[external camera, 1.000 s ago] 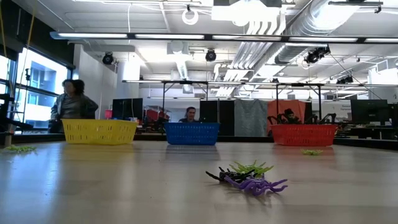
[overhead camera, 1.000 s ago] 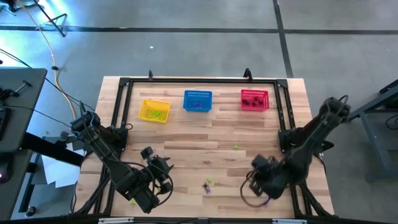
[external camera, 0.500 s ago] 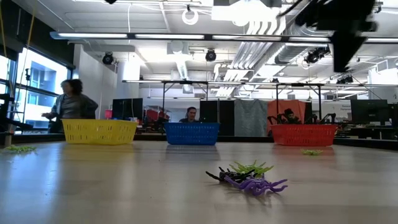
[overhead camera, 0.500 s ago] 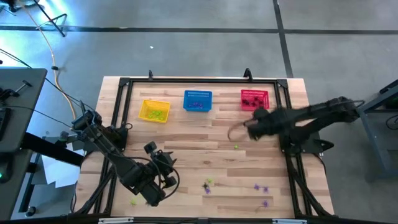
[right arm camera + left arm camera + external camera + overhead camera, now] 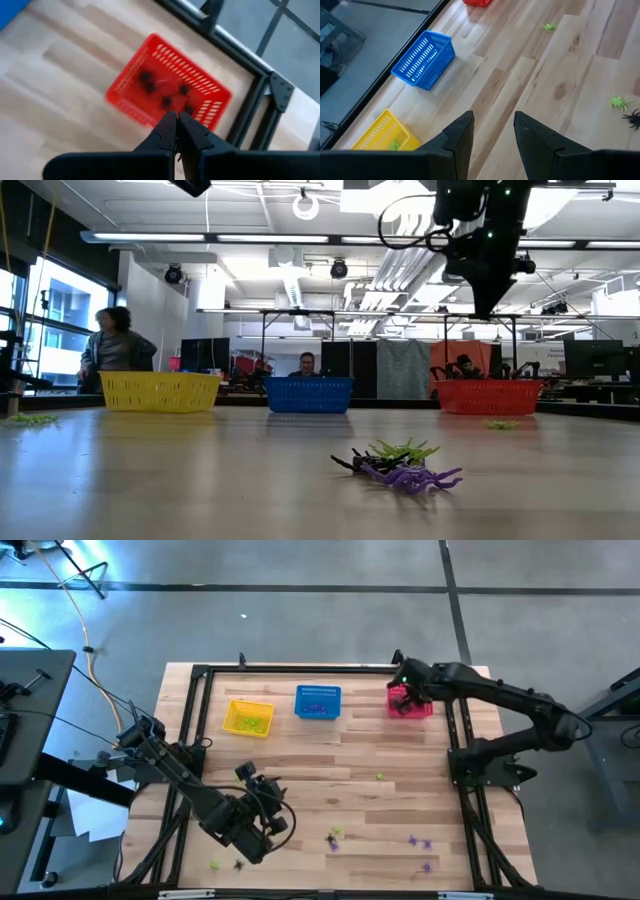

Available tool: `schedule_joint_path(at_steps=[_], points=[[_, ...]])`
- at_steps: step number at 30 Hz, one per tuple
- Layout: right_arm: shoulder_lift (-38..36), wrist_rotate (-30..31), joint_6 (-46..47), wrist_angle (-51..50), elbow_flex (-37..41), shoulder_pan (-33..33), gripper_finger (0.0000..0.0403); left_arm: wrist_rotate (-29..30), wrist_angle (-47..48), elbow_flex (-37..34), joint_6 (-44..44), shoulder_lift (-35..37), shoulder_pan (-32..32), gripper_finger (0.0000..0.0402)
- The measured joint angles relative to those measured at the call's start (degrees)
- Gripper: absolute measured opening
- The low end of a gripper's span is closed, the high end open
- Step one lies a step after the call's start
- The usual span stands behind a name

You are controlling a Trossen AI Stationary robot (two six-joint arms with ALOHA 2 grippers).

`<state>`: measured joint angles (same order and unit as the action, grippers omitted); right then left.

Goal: Sort Halloween decoration
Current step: Put the black spider toy into the red bin

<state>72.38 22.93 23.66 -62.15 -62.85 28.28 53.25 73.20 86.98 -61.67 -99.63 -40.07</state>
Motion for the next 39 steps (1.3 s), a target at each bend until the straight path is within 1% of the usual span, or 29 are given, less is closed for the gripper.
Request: schedule_joint_path(at_steps=[3,6,9,13,16,22,26,29,36,39], points=[[0.0,-0.2,-1.6,1.1,0.0,3.7,0.0000,0.0,0.0,0.0,0.1,0.0,0.0,0.0131],[0.7,-1.9,-1.6,3.0,0.3,6.0,0.0000,1.1,0.0,0.0,0.4,0.0,0.0,0.0131],[1.7,-2.6,-1.8,8.5,4.5,6.3,0.0000,2.7,0.0,0.0,0.4,0.0,0.2,0.0131],[4.2,-6.9,-4.5,14.9,11.1,6.9,0.0000,2.9,0.0,0.0,0.8,0.0,0.7,0.0131],[5.7,-7.0,-4.6,18.9,14.7,7.4,0.0000,2.8,0.0,0.0,0.8,0.0,1.2,0.0131],[6.1,-6.9,-6.0,25.3,18.6,8.7,0.0000,2.7,0.0,0.0,1.5,0.0,2.3,0.0131],[6.1,-6.9,-6.2,26.4,19.6,9.3,0.0003,2.7,0.0,0.0,1.6,0.0,3.2,0.0131],[6.1,-6.9,-7.2,26.3,19.6,9.4,0.0021,2.7,0.0,0.0,2.3,0.0,3.7,0.0131],[6.1,-7.0,-7.7,26.2,19.6,9.4,0.0096,1.6,0.0,0.0,2.3,0.0,4.1,0.0131],[6.1,-7.0,-8.6,25.3,18.6,9.4,0.0118,1.3,0.0,0.0,2.3,0.0,4.1,0.0131]])
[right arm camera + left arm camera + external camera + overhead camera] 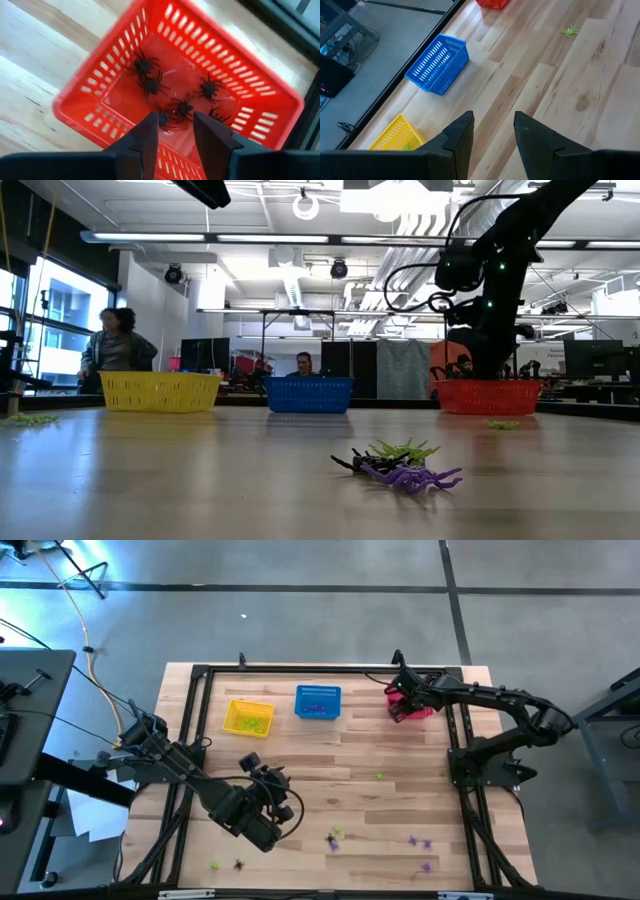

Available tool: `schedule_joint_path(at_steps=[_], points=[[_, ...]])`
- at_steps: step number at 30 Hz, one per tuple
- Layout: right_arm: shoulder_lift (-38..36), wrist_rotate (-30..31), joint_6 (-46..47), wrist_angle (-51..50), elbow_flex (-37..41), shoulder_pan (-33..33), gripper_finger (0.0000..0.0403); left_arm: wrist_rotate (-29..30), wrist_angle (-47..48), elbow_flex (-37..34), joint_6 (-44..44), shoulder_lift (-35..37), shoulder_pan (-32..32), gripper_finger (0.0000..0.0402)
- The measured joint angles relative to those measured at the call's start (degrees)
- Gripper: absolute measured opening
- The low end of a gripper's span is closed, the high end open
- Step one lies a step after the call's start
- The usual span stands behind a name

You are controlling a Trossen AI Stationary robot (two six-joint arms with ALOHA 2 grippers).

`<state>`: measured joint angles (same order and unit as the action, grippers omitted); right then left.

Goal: Sort Halloween decoration
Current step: Put the black spider toy into the red bin, then put the green spider toy into the yellow bin

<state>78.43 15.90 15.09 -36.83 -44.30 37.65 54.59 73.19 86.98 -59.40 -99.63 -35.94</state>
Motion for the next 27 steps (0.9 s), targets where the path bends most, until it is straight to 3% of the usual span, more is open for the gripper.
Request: schedule_joint_path(at_steps=[6,14,17,21,27], points=[[0.0,0.0,-0.1,-5.2,-5.2,0.0,0.0133,-0.1,0.0,0.0,0.0,0.0,0.0,0.0131],[-0.7,-2.6,4.6,-29.3,-19.6,-6.0,0.0133,-1.8,0.0,0.0,-0.5,0.0,-0.1,0.0131],[-2.6,-6.7,9.9,-33.9,-23.2,-13.2,0.0133,-1.8,0.0,0.0,-1.3,0.0,-0.5,0.0131],[-5.9,-10.6,20.9,-34.1,-23.8,-27.5,0.0133,-1.8,0.0,0.0,-2.2,0.0,-1.4,0.0131],[-5.9,-6.5,42.4,-32.5,-23.8,-54.5,0.0133,-1.8,0.0,0.0,-3.6,0.0,-3.1,0.0131]])
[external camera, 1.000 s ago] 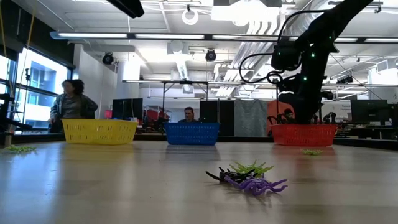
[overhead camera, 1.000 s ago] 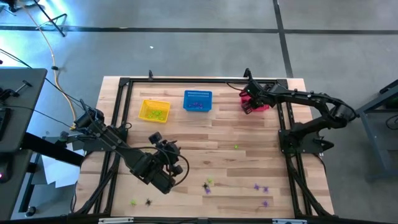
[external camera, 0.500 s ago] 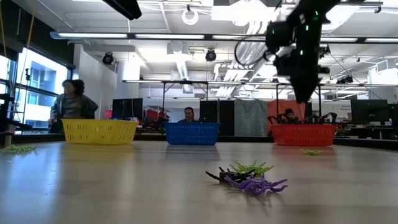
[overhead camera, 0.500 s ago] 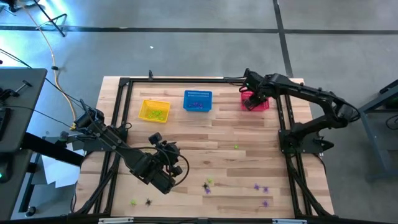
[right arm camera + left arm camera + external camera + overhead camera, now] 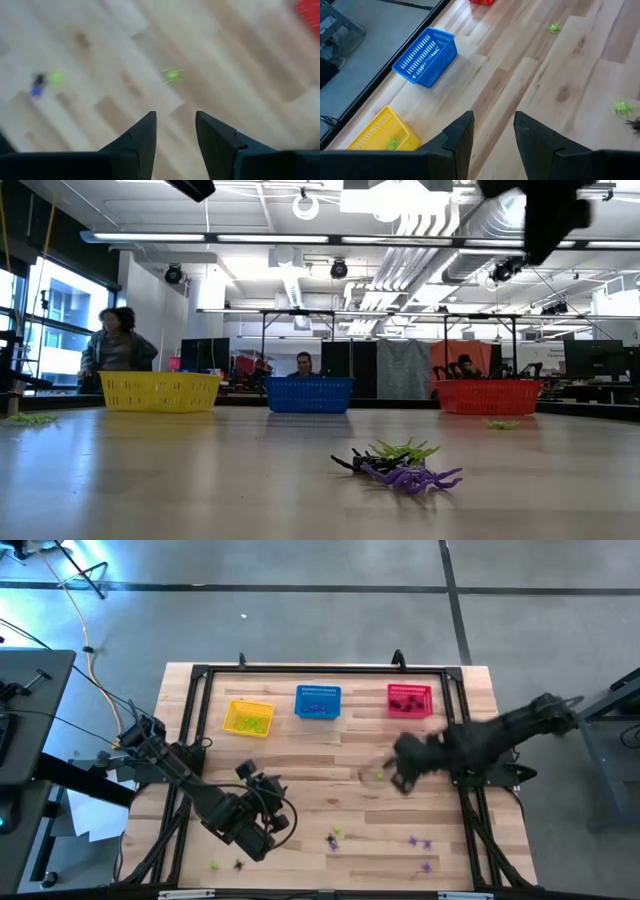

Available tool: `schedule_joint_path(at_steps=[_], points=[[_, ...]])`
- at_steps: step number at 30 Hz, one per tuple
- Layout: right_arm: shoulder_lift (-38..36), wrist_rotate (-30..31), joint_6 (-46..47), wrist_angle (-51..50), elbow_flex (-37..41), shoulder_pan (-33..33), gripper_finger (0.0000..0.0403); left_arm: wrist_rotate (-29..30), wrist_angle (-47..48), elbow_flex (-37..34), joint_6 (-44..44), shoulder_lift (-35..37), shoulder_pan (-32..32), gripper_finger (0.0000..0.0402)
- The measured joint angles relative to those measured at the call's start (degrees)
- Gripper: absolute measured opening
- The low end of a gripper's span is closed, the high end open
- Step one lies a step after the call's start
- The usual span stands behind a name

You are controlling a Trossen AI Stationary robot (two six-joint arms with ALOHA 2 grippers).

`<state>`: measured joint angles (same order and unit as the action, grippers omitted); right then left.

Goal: Sort Halloween decoration
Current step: Put the green spider toy into the yellow bin

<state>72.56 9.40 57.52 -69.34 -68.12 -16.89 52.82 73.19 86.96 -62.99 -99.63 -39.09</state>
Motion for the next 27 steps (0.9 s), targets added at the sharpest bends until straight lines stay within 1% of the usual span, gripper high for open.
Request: schedule_joint_path(at_steps=[2,4,6,8,12,15,18,22,25,27], points=[[1.4,3.9,6.4,2.6,0.0,-7.8,0.0133,0.0,0.0,0.0,-0.6,0.0,-0.4,0.0131],[3.2,8.4,10.3,5.5,0.0,-13.6,0.0133,0.2,0.0,0.0,-1.0,0.0,-0.6,0.0131],[5.7,12.6,12.7,7.0,0.0,-17.2,0.0133,0.6,0.0,0.0,-1.3,0.0,-0.7,0.0131],[9.0,14.1,13.2,7.4,0.0,-18.3,0.0133,1.2,0.0,0.0,-1.5,0.0,-0.7,0.0131],[16.8,13.3,8.5,7.4,0.0,-17.0,0.0133,1.7,-0.1,0.0,-2.6,0.0,-0.7,0.0131],[22.0,12.8,3.2,7.5,0.0,-13.8,0.0133,1.7,-0.2,0.0,-3.0,0.0,-0.7,0.0131],[26.2,11.9,-2.0,8.5,0.0,-10.3,0.0133,0.4,-0.2,0.0,-3.2,0.0,-0.7,0.0131],[29.1,11.3,-7.6,8.4,0.0,-5.7,0.0133,-0.7,-0.2,0.0,-3.9,0.0,-0.8,0.0131],[29.5,10.9,-10.6,8.8,0.0,-2.8,0.0133,-1.2,-0.2,0.0,-3.9,0.0,-1.2,0.0131],[29.5,9.6,-12.3,9.4,0.0,-0.9,0.0133,-1.2,-0.2,0.0,-3.9,0.0,-1.6,0.0131]])
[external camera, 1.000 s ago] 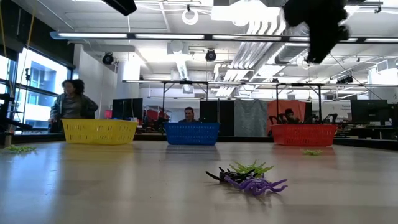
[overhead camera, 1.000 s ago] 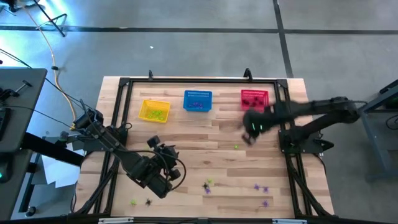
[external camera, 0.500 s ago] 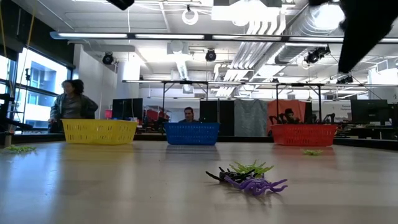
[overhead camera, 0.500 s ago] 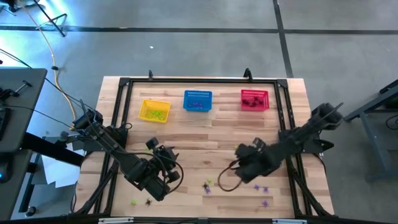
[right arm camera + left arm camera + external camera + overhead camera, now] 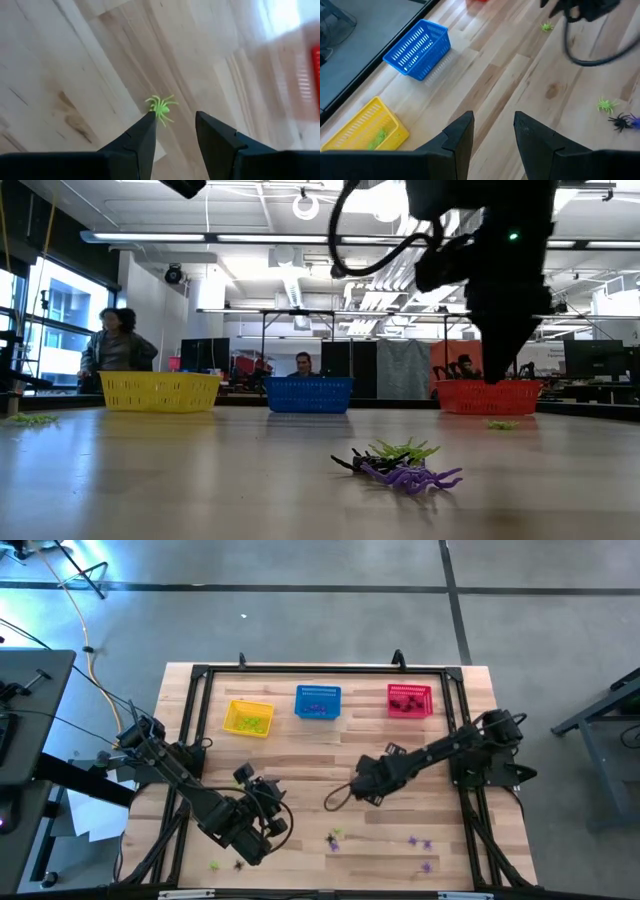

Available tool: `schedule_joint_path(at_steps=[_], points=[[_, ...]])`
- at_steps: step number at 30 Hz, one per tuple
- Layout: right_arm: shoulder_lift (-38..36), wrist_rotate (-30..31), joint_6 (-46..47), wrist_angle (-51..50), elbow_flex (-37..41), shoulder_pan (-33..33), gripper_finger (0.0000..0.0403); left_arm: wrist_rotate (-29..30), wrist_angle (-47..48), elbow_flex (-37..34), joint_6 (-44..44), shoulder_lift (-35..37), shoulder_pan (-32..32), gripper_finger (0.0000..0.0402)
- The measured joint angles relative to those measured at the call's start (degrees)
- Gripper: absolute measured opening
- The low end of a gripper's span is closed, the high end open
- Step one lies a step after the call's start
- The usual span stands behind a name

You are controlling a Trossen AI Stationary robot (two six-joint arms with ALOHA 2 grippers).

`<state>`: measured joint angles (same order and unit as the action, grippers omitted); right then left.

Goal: Sort Halloween decoration
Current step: Put the green spider toy into the yellow bin

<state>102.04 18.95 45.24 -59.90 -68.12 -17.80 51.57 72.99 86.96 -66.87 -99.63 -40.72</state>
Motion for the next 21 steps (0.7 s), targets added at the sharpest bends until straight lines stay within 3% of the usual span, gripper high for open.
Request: schedule_joint_path(at_steps=[14,21], points=[[0.0,-13.0,-6.7,3.3,2.7,8.0,0.0133,0.0,0.0,0.0,-0.6,0.0,-3.6,0.0131],[-0.4,-18.3,-6.7,16.8,11.7,9.5,0.0133,0.0,0.0,0.0,-0.6,0.0,-4.0,0.0131]])
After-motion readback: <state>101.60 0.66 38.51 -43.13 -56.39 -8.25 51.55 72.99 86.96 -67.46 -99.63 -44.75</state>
